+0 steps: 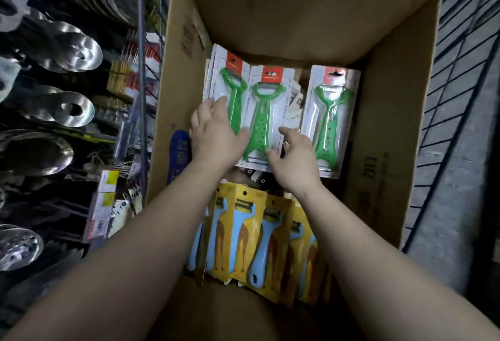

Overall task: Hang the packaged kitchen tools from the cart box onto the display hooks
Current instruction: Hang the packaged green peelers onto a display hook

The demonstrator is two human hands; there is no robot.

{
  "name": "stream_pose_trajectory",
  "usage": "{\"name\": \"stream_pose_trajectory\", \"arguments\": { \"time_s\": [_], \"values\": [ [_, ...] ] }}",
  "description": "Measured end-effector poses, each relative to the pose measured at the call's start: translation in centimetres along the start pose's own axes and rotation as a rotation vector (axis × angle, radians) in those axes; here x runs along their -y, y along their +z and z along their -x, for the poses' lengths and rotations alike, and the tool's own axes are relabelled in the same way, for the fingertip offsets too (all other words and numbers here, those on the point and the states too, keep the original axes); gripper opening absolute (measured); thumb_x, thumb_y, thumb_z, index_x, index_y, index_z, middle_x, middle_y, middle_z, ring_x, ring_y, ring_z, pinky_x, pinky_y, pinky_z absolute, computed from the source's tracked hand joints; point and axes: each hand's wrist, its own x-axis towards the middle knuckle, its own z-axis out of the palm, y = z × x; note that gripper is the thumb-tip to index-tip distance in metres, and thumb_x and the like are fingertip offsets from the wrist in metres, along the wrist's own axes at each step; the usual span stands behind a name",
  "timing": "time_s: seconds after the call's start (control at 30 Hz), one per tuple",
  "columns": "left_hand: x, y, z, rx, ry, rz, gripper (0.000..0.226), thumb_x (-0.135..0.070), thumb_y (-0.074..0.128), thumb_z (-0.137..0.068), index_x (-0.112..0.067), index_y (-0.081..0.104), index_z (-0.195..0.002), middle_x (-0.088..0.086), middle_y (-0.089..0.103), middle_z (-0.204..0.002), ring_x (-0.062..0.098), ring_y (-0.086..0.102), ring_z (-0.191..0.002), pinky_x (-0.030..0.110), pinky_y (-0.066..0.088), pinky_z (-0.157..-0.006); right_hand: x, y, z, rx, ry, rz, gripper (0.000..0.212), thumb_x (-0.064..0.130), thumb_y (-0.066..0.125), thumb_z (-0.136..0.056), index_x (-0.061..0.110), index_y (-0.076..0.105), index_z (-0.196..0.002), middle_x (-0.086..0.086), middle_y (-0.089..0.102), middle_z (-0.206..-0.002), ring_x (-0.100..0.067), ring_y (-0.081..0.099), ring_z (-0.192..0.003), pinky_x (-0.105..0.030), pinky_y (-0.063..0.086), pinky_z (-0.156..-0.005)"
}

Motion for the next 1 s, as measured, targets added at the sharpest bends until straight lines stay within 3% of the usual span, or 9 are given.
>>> {"name": "stream_pose_trajectory", "arguments": {
  "time_s": [0.13,0.23,0.4,0.53,0.67,0.83,0.93,1.0],
  "values": [
    [-0.5,0.8,-0.7,-0.087,-0.049,0.008,0.096,-0.036,0.077,-0.084,-0.021,0.018,-0.158,0.009,0.021,-0.162,0.032,0.025,-0.145,0.046,0.028,-0.116,0.6,0.7,-1.0,-0.049,0.066,-0.061,0.071,0.034,0.067,-0.09,0.021,0.032,-0.151,-0.008,0.04,-0.148,-0.027,0.044,-0.133,-0.038,0.04,-0.108],
    [-0.1,1.7,-0.6,-0.114,-0.143,0.06,0.111,-0.036,0.081,-0.08,-0.022,0.007,-0.16,0.012,0.03,-0.156,0.034,0.035,-0.141,0.047,0.035,-0.113,1.8,1.4,-2.3,-0.065,0.147,-0.069,0.086,0.046,0.07,-0.086,0.024,0.021,-0.154,-0.006,0.032,-0.152,-0.029,0.047,-0.132,-0.039,0.043,-0.1],
    [0.6,2.4,-0.2,-0.096,-0.184,0.073,0.109,-0.034,0.08,-0.082,-0.02,0.006,-0.16,0.015,0.039,-0.155,0.036,0.043,-0.139,0.048,0.04,-0.108,2.9,2.6,-3.8,-0.074,0.255,-0.106,0.101,0.046,0.076,-0.081,0.024,0.012,-0.156,-0.01,0.033,-0.147,-0.032,0.051,-0.126,-0.042,0.046,-0.098],
    [0.9,1.5,-0.2,-0.058,-0.183,0.114,0.106,-0.033,0.079,-0.083,-0.022,0.007,-0.16,0.015,0.044,-0.151,0.038,0.045,-0.136,0.049,0.043,-0.105,2.6,3.1,-4.0,-0.059,0.285,-0.175,0.083,0.045,0.08,-0.077,0.009,0.037,-0.138,-0.011,0.056,-0.131,-0.031,0.057,-0.119,-0.039,0.049,-0.095],
    [1.7,0.4,0.4,-0.034,-0.175,0.162,0.103,-0.029,0.082,-0.079,-0.024,0.015,-0.157,0.012,0.054,-0.142,0.038,0.055,-0.125,0.051,0.05,-0.098,2.3,2.6,-2.6,-0.009,0.261,-0.196,0.059,0.041,0.078,-0.081,0.004,0.05,-0.118,-0.006,0.055,-0.103,-0.027,0.057,-0.104,-0.03,0.042,-0.077],
    [2.6,-1.0,2.6,0.012,-0.211,0.357,0.093,-0.03,0.087,-0.075,-0.021,0.033,-0.151,0.004,0.057,-0.139,0.028,0.058,-0.123,0.043,0.051,-0.1,1.2,1.6,0.6,0.029,0.294,-0.432,0.062,0.036,0.088,-0.067,0.006,0.057,-0.112,-0.007,0.071,-0.103,-0.023,0.07,-0.092,-0.039,0.059,-0.085],
    [3.1,-1.8,5.0,0.101,-0.272,0.556,0.087,-0.028,0.091,-0.07,-0.014,0.046,-0.143,0.006,0.06,-0.135,0.027,0.059,-0.123,0.044,0.05,-0.102,0.4,0.3,2.9,0.082,0.318,-0.619,0.043,0.016,0.081,-0.082,0.002,0.057,-0.114,-0.005,0.072,-0.099,-0.008,0.071,-0.074,-0.021,0.058,-0.062],
    [3.6,-2.2,6.4,0.156,-0.297,0.645,0.094,-0.04,0.095,-0.062,-0.013,0.05,-0.139,0.008,0.061,-0.135,0.029,0.06,-0.123,0.048,0.051,-0.104,-0.3,-0.7,4.8,0.109,0.319,-0.663,0.05,0.02,0.082,-0.081,0.004,0.053,-0.119,-0.002,0.07,-0.099,0.001,0.068,-0.066,-0.014,0.052,-0.053]
  ]
}}
